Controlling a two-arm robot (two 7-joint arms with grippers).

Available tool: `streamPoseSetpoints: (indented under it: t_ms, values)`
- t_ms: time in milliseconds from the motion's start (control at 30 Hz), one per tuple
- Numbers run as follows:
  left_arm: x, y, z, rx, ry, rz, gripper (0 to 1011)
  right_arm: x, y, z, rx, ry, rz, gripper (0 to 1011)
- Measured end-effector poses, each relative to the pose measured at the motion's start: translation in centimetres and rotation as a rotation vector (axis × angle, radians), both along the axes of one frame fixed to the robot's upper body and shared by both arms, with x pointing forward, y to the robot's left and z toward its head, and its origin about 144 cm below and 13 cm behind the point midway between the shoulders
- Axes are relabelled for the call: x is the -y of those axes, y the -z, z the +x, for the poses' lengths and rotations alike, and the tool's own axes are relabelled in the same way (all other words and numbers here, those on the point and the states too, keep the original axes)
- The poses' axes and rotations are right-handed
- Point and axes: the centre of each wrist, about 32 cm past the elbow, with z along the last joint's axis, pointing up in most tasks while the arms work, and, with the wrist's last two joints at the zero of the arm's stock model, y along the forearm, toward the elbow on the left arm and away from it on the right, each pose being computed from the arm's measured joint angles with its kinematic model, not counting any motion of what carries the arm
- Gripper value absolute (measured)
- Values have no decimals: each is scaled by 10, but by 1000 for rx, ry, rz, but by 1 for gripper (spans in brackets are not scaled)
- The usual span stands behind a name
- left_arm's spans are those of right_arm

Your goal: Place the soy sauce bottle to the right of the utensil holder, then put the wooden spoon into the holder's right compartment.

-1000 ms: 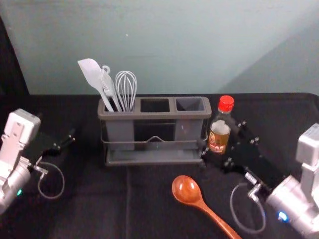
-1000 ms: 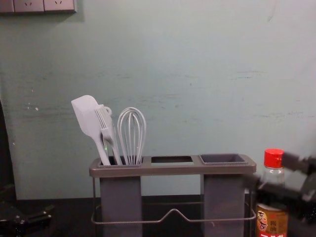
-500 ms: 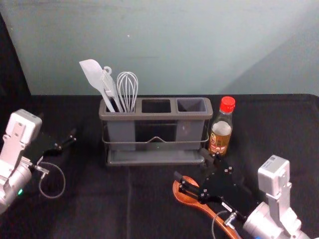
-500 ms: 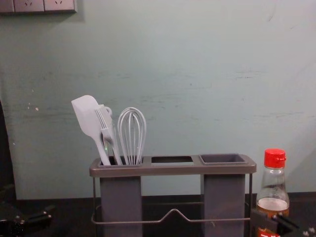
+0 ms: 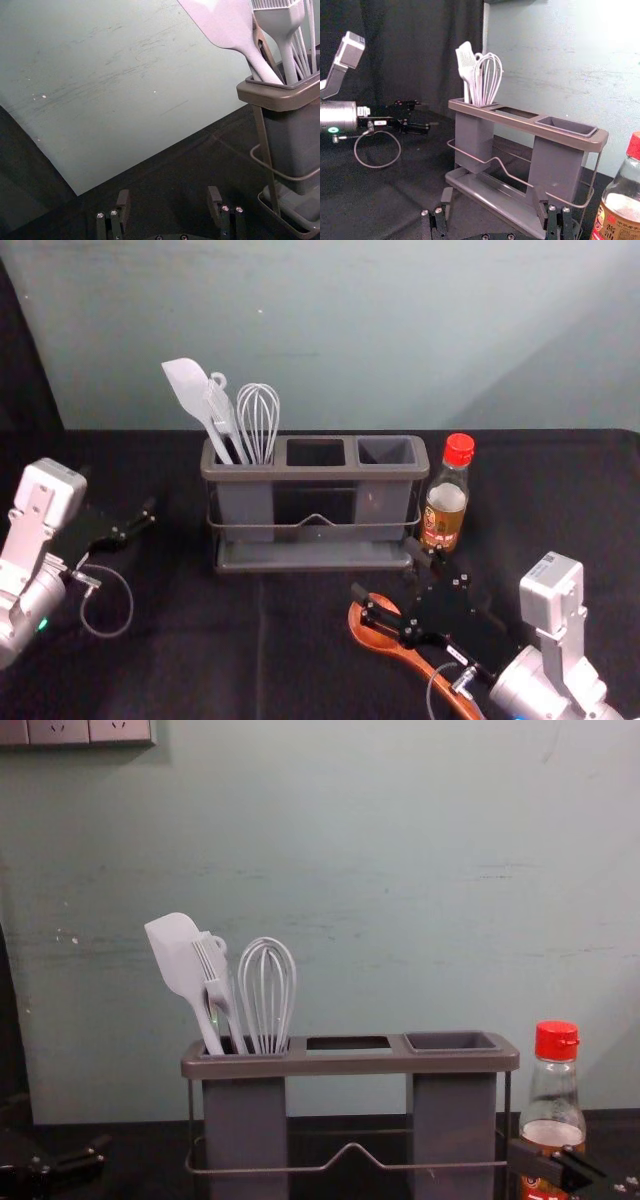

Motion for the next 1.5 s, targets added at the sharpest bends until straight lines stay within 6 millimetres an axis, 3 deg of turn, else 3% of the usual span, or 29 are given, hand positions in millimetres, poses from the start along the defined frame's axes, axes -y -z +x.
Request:
streamPoseSetpoints:
  t_ms: [400,533,900,1167,1500]
  values:
    - [0,0,0,0,0,0,1012,-1,0,0,-7,5,-10,1003]
    - [0,0,0,0,0,0,1012,-3,-6,2,-90,25,-59,1002]
    - [0,0,0,0,0,0,1011,-9,-46,-4,-332,32,-121,1003]
    - [0,0,0,0,0,0,1011,-29,-77,-11,-456,109,-258,1003]
    - [0,0,0,0,0,0,1011,-43,-90,-13,-521,182,-314,1003]
